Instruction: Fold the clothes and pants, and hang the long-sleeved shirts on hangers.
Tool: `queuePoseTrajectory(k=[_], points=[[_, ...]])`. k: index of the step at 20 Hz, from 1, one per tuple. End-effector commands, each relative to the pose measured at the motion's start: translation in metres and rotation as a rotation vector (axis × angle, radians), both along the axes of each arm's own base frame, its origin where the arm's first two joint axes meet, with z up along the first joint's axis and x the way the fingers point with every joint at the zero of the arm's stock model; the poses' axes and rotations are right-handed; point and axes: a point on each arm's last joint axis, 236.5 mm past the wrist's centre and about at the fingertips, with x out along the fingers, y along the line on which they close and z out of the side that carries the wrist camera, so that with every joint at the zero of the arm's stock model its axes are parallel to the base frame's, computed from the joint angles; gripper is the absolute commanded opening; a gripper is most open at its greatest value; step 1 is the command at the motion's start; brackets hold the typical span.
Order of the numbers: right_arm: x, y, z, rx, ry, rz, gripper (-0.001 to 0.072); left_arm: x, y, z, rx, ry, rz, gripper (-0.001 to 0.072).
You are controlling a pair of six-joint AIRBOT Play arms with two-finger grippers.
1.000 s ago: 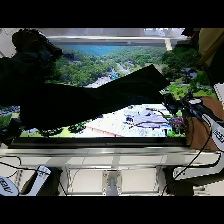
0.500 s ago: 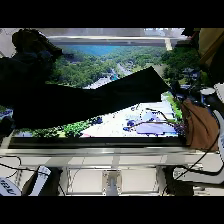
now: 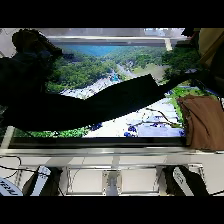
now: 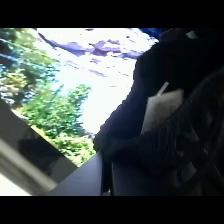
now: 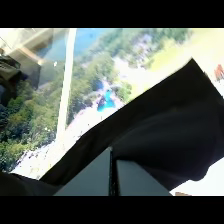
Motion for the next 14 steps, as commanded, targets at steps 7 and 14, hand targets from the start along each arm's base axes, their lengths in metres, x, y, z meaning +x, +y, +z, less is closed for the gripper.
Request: queuePoseTrajectory(k=[7, 14], points=[[0.149, 0.032, -0.027, 0.127, 0.018, 0.086, 0.0008, -0.02, 0.004, -0.009, 0.025, 0.104, -0.01, 0.0017], [0.296, 0.02, -0.052, 0.278, -0.017, 0.01, 0.001, -0.02, 0.004, -0.009, 0.013, 0.099, 0.009, 0.0017]])
